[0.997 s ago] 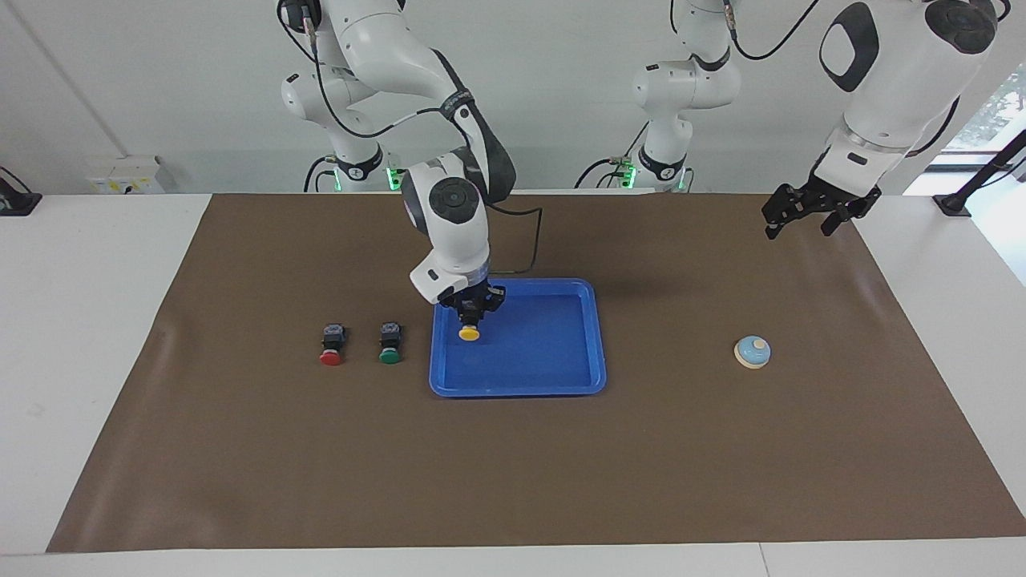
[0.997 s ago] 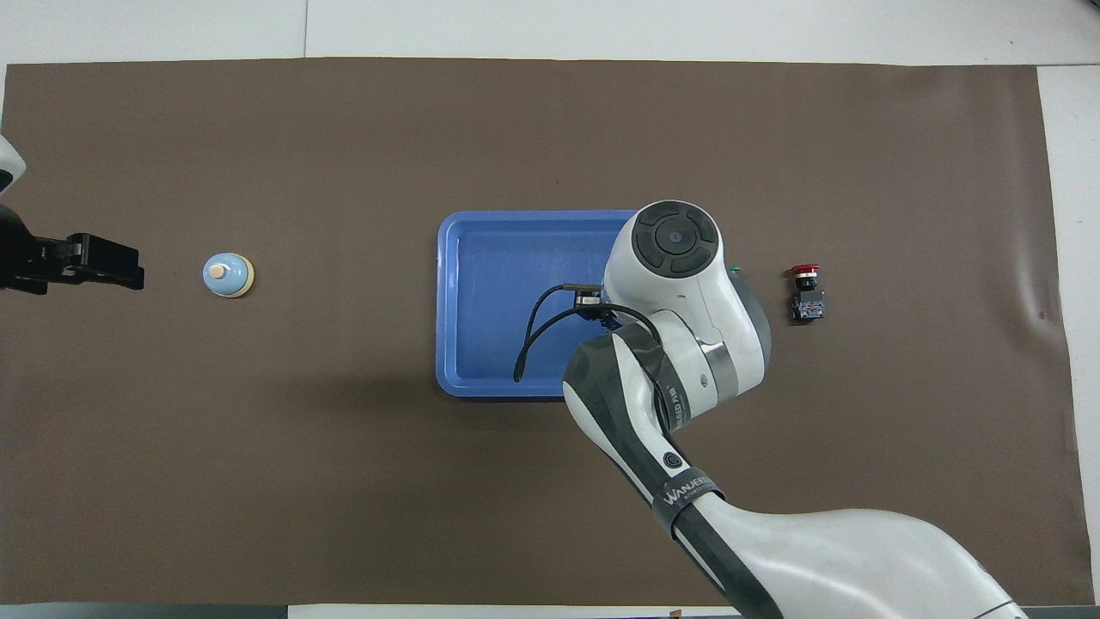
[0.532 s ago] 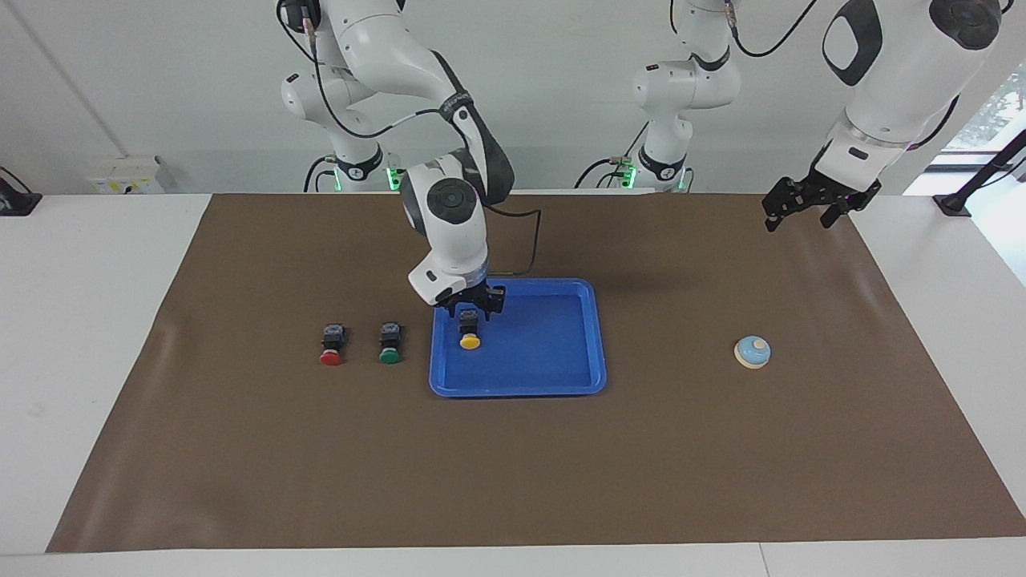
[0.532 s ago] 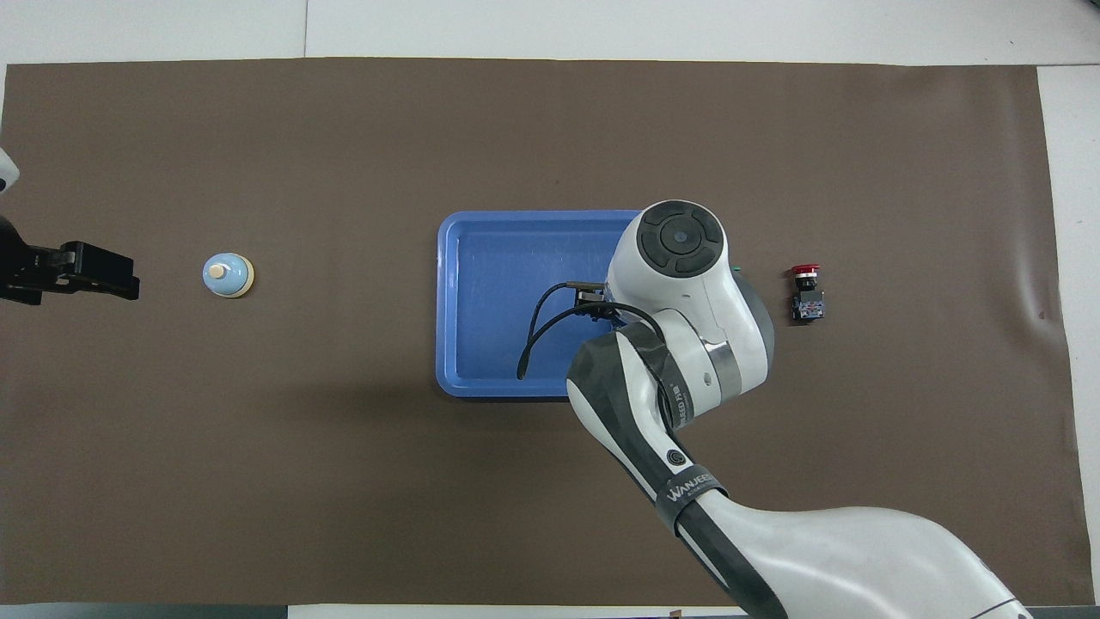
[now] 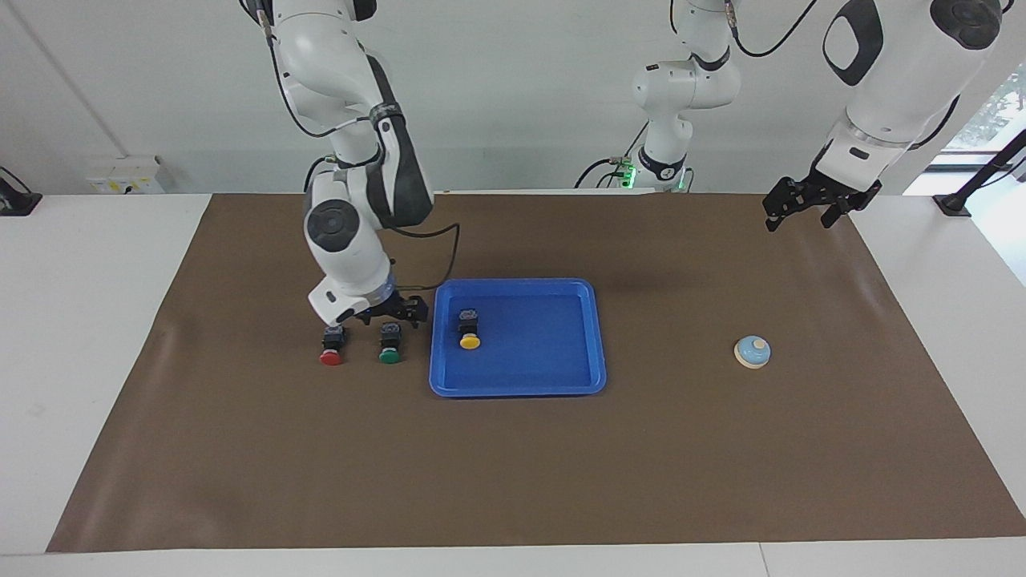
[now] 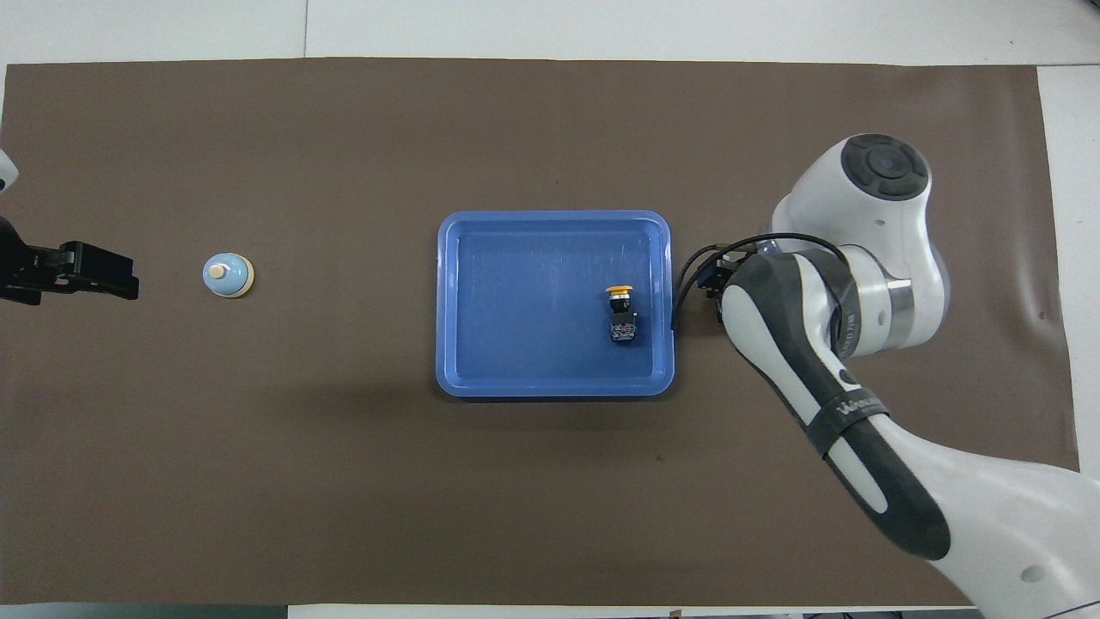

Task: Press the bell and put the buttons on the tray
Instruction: 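Move the right gripper back and grasp the red-capped button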

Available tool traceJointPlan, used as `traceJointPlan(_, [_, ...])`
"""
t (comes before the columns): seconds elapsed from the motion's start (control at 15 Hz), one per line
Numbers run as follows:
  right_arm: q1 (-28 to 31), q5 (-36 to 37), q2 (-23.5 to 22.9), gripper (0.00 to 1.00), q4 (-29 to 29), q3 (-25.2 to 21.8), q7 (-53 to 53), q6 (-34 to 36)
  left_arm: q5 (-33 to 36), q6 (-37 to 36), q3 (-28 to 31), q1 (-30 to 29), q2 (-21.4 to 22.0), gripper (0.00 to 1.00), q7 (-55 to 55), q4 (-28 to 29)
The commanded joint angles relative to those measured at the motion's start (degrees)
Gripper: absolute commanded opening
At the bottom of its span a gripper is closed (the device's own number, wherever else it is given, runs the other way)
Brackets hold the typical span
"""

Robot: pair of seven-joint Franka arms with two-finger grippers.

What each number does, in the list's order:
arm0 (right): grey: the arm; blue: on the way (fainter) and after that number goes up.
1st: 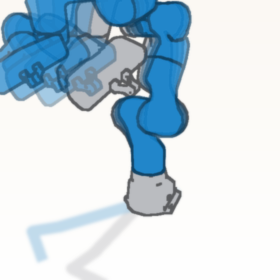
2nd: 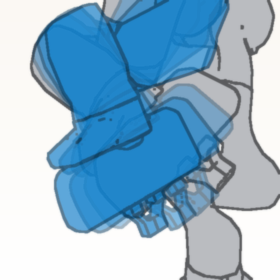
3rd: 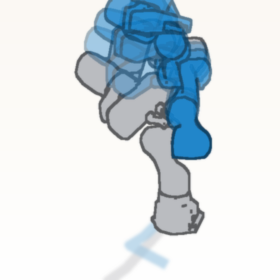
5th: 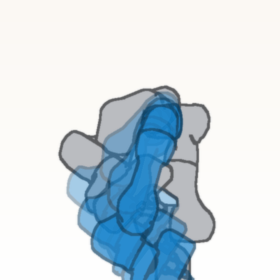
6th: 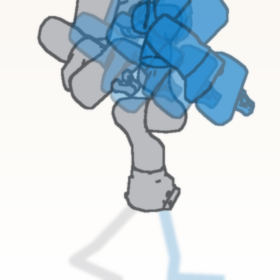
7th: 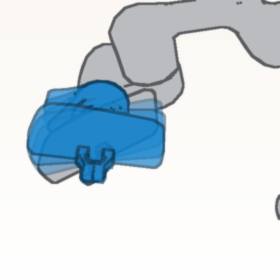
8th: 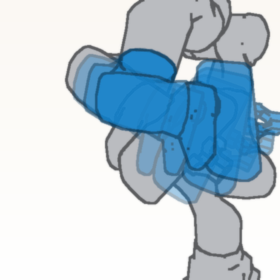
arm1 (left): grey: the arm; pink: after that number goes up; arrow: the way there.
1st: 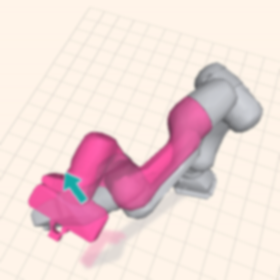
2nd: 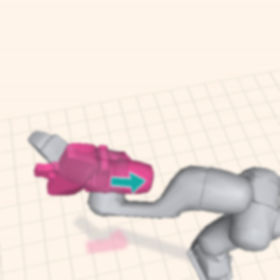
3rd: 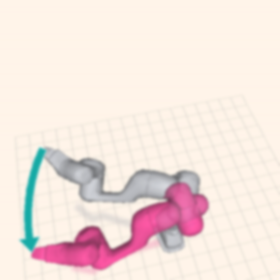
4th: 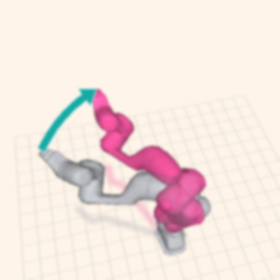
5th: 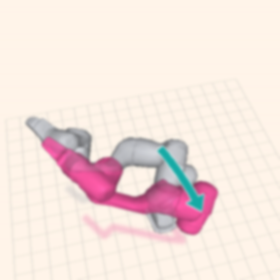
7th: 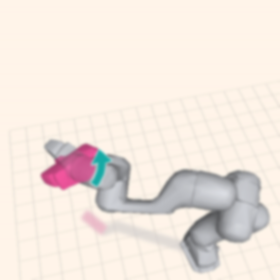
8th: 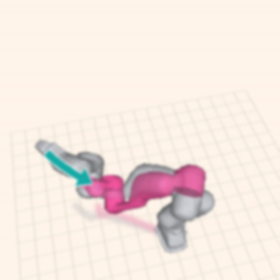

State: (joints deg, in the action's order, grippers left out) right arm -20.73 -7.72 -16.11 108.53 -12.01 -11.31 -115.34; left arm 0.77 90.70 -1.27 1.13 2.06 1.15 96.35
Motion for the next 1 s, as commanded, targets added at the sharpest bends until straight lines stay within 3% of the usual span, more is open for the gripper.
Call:
traceJointPlan(0.0, [3.75,0.33,2.75,1.00,2.39,0.41,5.32,-0.23,-0.25,-0.97,0.21,-0.07,0.14,1.00,-0.45,-0.46])
traceJointPlan(0.33, [8.60,0.68,3.55,1.00,8.18,0.49,13.85,-7.95,-0.25,-0.97,0.21,-0.07,0.14,1.00,-0.54,-0.46])
traceJointPlan(0.93, [7.90,0.68,2.76,0.98,11.35,0.58,15.97,-13.06,-0.25,-0.97,0.21,-0.07,0.14,1.00,-0.54,-0.46])
